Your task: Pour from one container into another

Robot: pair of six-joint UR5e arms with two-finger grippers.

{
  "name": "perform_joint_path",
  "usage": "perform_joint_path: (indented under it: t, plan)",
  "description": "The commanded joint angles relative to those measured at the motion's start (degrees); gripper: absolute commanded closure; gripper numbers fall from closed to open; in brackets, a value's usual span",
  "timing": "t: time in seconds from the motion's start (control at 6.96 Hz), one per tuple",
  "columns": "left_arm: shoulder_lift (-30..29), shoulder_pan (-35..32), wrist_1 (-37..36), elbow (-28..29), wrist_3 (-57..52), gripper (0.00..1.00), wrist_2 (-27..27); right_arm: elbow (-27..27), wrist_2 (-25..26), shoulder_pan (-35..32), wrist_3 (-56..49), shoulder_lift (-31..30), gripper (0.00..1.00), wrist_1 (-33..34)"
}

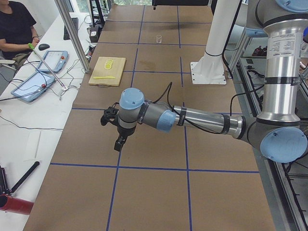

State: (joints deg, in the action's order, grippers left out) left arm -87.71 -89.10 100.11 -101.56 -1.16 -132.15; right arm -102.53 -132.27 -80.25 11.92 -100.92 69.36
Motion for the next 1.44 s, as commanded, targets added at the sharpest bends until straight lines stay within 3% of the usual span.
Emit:
perform_joint_path:
  t: [0.0,0.29,0.57,1.01,1.29]
  plan:
    - [5.9,-2.0,-4.2,-4.3,-1.0,0.0,-3.6,0.7,-1.1,-0.3,2.0,0.4,0.0,1.7]
    - [6.8,-1.9,-3.0,-4.2,-0.9,0.0,-3.6,1.4,-5.0,-0.4,2.6,-0.1,0.0,1.8]
    - [6.8,-1.6,-2.8,-2.7,-0.2,0.0,-3.5,0.7,-4.4,-1.8,3.0,-0.1,0.0,2.4]
    - [7.0,7.7,-3.1,-1.3,-0.9,0.0,-3.2,0.8,-4.0,-1.7,3.0,2.4,0.0,3.8]
    - [3.6,8.7,-3.3,-0.5,-0.8,0.0,5.5,-1.2,-4.4,-3.0,2.5,3.2,0.0,10.6]
